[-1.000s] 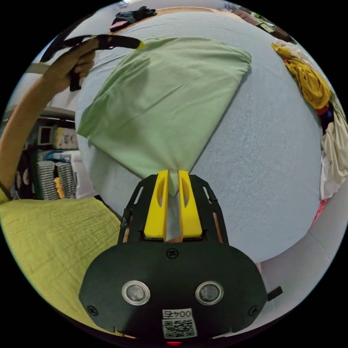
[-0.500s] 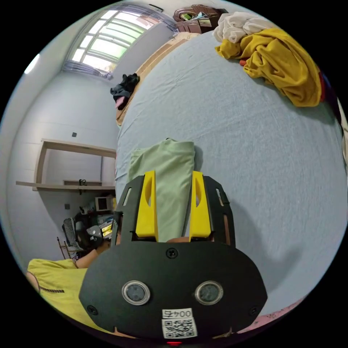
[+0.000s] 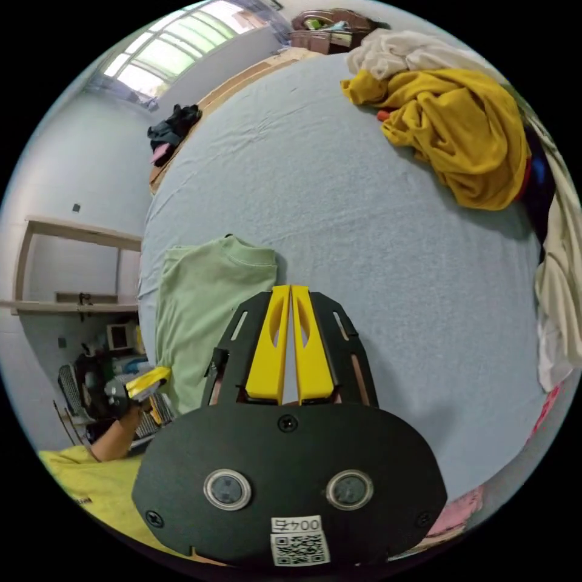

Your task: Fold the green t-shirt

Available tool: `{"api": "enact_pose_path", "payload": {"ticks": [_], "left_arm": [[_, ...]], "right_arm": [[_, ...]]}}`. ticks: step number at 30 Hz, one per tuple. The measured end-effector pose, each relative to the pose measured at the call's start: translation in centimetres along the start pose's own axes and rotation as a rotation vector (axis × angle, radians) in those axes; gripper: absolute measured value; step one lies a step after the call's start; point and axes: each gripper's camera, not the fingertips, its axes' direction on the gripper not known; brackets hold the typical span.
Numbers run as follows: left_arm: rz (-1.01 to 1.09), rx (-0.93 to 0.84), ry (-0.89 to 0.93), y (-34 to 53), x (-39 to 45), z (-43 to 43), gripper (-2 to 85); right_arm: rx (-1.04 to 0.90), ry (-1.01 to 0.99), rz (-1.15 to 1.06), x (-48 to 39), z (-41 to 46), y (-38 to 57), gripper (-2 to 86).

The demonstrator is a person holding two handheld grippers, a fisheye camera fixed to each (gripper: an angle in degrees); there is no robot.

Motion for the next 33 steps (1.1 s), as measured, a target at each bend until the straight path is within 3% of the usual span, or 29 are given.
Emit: {"api": "enact_pose_path", "payload": {"ticks": [3,10,14,22,27,33], "left_arm": [[0.019,0.000,-0.022,0.4,0.2,-0.1,0.2],[0.070,-0.018,-0.082,1.3,0.8,-0.4,0.2],[0.071,-0.034,-0.117,1.8,1.0,-0.5,0.3],[-0.007,-0.088,-0.011,3.8,-2.6,-1.7,1.1],[-0.052,0.054,-0.001,9.3,-7.5,-7.0,3.4],[-0.027,0.091,0.047,14.7,-9.3,-8.8,6.8]], "right_arm": [[-0.079,-0.017,-0.144,-4.7,0.0,4.8,2.8],[-0.355,0.180,-0.391,-15.6,8.1,16.4,3.1],[-0.362,0.339,-0.418,-18.4,10.6,17.6,2.7],[-0.442,0.375,-0.405,-20.8,12.5,16.9,2.5],[-0.429,0.355,-0.393,-21.4,13.0,17.2,2.5],[-0.410,0.354,-0.375,-22.4,13.4,17.9,2.8]]}}
